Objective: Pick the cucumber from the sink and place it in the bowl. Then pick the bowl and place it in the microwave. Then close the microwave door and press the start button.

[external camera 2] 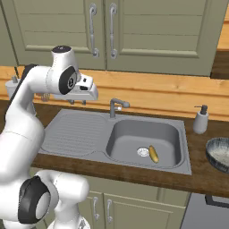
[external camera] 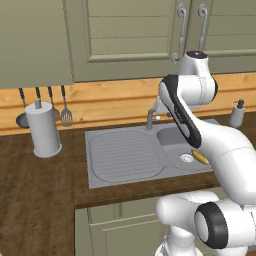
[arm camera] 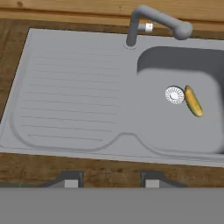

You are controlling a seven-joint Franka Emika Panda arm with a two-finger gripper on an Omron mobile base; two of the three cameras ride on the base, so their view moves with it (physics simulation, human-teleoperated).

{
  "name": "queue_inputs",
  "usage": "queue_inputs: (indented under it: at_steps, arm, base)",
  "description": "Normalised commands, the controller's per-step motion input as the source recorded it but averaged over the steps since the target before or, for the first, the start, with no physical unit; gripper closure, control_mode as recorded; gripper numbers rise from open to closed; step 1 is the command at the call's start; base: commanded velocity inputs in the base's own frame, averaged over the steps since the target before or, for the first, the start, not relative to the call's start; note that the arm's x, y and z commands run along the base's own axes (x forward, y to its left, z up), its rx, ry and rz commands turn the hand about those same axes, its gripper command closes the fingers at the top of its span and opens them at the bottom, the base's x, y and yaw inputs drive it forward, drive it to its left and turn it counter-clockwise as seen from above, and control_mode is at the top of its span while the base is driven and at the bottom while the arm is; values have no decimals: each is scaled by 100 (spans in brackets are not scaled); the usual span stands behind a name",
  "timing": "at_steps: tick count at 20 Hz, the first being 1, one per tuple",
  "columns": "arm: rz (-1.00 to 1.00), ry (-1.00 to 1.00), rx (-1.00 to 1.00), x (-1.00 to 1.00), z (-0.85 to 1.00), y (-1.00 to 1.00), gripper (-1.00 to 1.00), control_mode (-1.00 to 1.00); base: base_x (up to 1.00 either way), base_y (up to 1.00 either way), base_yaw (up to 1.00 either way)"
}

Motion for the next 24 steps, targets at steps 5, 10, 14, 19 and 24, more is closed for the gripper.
queue_inputs:
  at_steps: [5, 10, 14, 19, 24]
  arm:
    - [0, 0, 0, -39, 0, -6, -100, -100]
    - [0, 13, -1, -66, -24, -22, -100, -100]
    - [0, 10, 0, -2, -49, -76, -100, -100]
    - [2, 20, 2, 10, -51, -84, -100, -100]
    - [0, 5, 0, 27, -42, -74, -100, -100]
  base:
    - [0, 0, 0]
    - [0, 0, 0]
    - [0, 0, 0]
    - [0, 0, 0]
    - [0, 0, 0]
